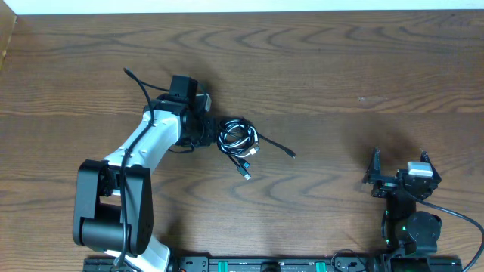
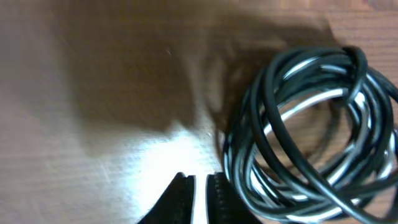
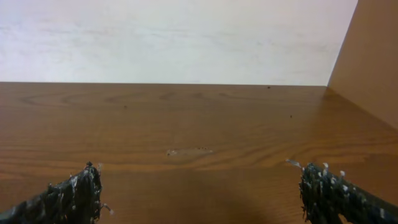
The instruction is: Untangle cables
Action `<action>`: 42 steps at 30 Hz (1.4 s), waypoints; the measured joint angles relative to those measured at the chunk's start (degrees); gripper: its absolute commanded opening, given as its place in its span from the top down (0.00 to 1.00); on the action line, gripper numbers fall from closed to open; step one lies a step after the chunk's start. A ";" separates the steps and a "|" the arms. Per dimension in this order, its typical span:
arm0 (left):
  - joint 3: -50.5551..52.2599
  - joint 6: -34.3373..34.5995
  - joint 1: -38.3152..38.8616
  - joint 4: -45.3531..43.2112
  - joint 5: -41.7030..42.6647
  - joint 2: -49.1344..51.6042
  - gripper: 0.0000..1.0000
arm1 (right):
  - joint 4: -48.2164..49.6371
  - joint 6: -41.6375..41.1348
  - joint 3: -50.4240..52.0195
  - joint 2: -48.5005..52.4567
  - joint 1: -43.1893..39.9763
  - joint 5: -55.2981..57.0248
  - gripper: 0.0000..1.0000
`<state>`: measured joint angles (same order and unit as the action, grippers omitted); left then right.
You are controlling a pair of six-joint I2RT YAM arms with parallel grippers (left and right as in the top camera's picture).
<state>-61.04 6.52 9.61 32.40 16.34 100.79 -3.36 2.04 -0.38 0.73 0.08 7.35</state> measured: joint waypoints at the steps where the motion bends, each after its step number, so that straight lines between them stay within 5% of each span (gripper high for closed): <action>1: 0.00 0.20 0.00 -0.48 -0.61 0.00 0.64 | 0.00 0.00 0.00 0.00 0.00 0.00 0.01; 3: 0.00 0.46 0.00 -1.86 -1.70 0.00 0.44 | 0.00 -0.02 0.00 0.00 0.00 0.00 0.01; 5: 0.00 1.27 0.00 -2.47 -2.54 0.00 0.38 | 0.00 0.00 0.00 0.00 0.00 0.00 0.01; 24: -10.25 15.78 0.00 12.81 -3.41 0.04 0.28 | 0.00 0.00 0.00 0.00 0.00 0.00 0.01; 26: -9.20 16.06 0.00 12.72 -3.41 0.04 0.21 | 0.00 -0.02 0.00 0.00 0.00 0.00 0.01; 28: -7.43 16.17 0.00 12.76 -3.41 0.04 0.02 | 0.00 0.00 0.00 0.00 -0.02 0.00 0.01; 42: -4.50 16.87 0.00 13.05 -3.41 0.04 0.02 | 0.00 0.00 0.00 0.00 0.00 0.00 0.01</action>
<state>-65.54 23.40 9.61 45.45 12.93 100.84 -3.36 2.04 -0.38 0.73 0.08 7.35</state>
